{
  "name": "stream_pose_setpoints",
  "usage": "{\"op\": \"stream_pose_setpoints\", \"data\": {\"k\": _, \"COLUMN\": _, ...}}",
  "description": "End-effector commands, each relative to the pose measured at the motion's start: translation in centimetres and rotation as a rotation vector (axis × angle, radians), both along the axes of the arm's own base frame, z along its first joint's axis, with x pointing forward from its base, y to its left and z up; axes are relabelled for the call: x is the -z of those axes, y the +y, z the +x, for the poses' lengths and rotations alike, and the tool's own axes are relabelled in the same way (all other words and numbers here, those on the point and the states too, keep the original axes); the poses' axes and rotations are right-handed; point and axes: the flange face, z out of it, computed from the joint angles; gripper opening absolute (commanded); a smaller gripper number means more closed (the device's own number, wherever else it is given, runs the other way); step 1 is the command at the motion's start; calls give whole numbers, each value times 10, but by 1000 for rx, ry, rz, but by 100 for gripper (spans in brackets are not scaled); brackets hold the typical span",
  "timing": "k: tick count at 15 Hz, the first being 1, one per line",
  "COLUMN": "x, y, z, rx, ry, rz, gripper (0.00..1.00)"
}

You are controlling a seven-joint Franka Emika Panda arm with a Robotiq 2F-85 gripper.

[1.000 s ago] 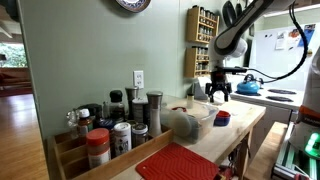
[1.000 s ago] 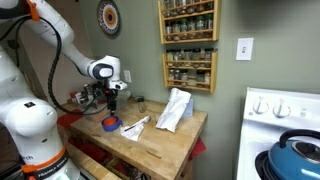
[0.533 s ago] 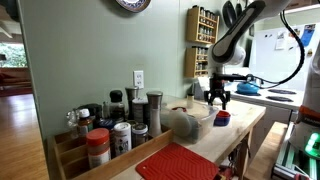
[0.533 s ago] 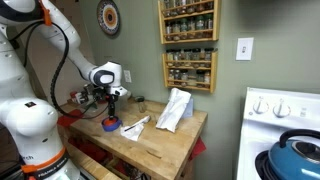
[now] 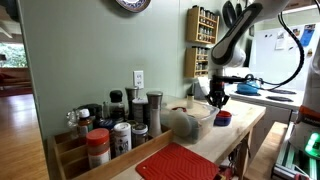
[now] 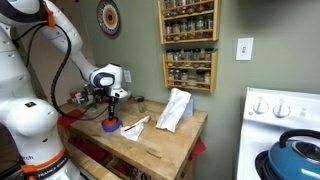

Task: Remove the orange cup from the blue cup and put it on the counter top, pick up the spice bottle and put it in the orange cup, pick up the orange cup with spice bottle inside and put it in the crisper drawer

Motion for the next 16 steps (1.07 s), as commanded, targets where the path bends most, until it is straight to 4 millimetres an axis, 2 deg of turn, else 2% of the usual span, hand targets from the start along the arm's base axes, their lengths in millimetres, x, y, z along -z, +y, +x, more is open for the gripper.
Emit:
{"op": "stream_pose_setpoints", "data": {"k": 1, "x": 9, "y": 1, "z": -4, "rx": 32, "ry": 0, "rz": 8, "gripper": 0}}
{"op": "stream_pose_setpoints", "data": {"k": 5, "x": 4, "y": 1, "z": -3, "rx": 35, "ry": 1, "rz": 14, "gripper": 2}}
{"op": "stream_pose_setpoints", "data": {"k": 7, "x": -5, "y": 1, "z": -5, "rx": 21, "ry": 3, "rz": 5, "gripper": 2}}
{"op": "stream_pose_setpoints", "data": {"k": 12, "x": -49, "y": 12, "z": -1, "rx": -66, "ry": 11, "rz": -29, "gripper": 2}}
{"op": "stream_pose_setpoints", "data": {"k": 16, "x": -87, "y": 29, "z": 29, "rx": -190, "ry": -10, "rz": -49, "gripper": 2}}
